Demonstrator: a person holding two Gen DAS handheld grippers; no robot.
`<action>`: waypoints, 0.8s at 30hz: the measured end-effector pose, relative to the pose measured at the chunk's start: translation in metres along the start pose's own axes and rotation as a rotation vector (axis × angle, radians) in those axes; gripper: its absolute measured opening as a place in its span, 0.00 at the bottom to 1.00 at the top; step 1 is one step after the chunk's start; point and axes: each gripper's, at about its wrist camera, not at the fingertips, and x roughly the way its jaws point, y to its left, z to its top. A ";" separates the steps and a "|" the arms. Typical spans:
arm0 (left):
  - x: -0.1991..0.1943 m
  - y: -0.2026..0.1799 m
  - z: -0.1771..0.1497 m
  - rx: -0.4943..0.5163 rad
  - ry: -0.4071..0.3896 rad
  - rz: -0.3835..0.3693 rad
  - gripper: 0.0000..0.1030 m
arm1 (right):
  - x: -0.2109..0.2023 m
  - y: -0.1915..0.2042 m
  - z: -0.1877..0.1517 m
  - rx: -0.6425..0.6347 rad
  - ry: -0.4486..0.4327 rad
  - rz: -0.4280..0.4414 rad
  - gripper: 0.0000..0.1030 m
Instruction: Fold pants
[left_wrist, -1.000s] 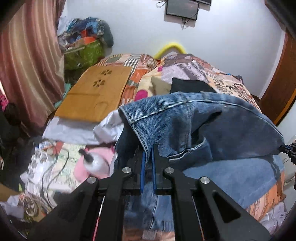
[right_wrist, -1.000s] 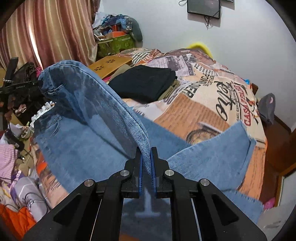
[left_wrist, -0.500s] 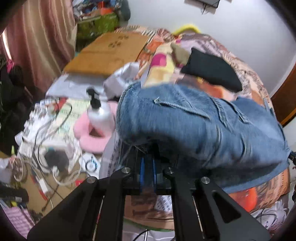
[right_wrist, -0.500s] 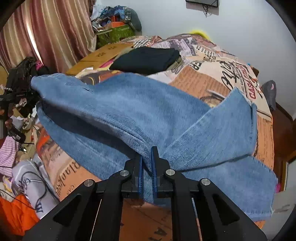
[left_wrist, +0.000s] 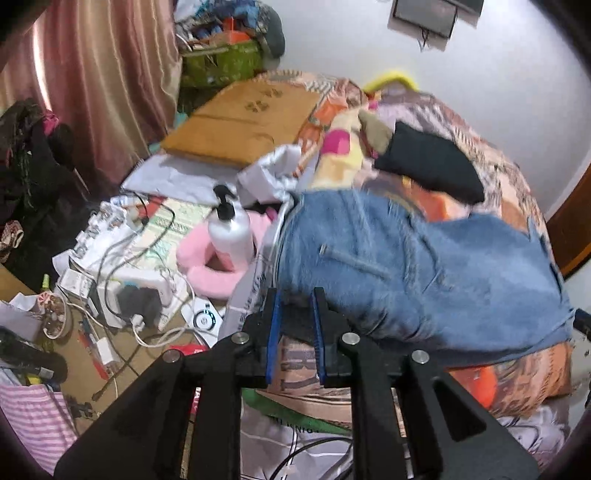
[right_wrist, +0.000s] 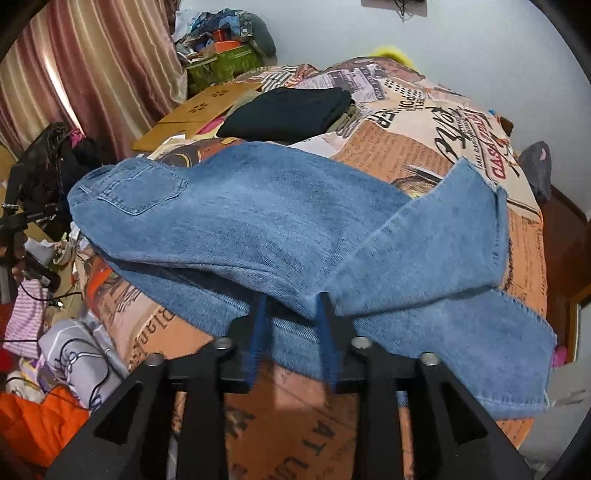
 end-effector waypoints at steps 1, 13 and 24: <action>-0.005 -0.002 0.004 0.002 -0.012 0.001 0.15 | -0.004 -0.001 0.000 0.001 -0.011 -0.005 0.45; -0.020 -0.133 0.083 0.168 -0.132 -0.107 0.53 | -0.040 -0.068 0.029 0.102 -0.120 -0.123 0.48; 0.046 -0.278 0.131 0.312 -0.092 -0.243 0.59 | 0.003 -0.157 0.080 0.213 -0.115 -0.177 0.55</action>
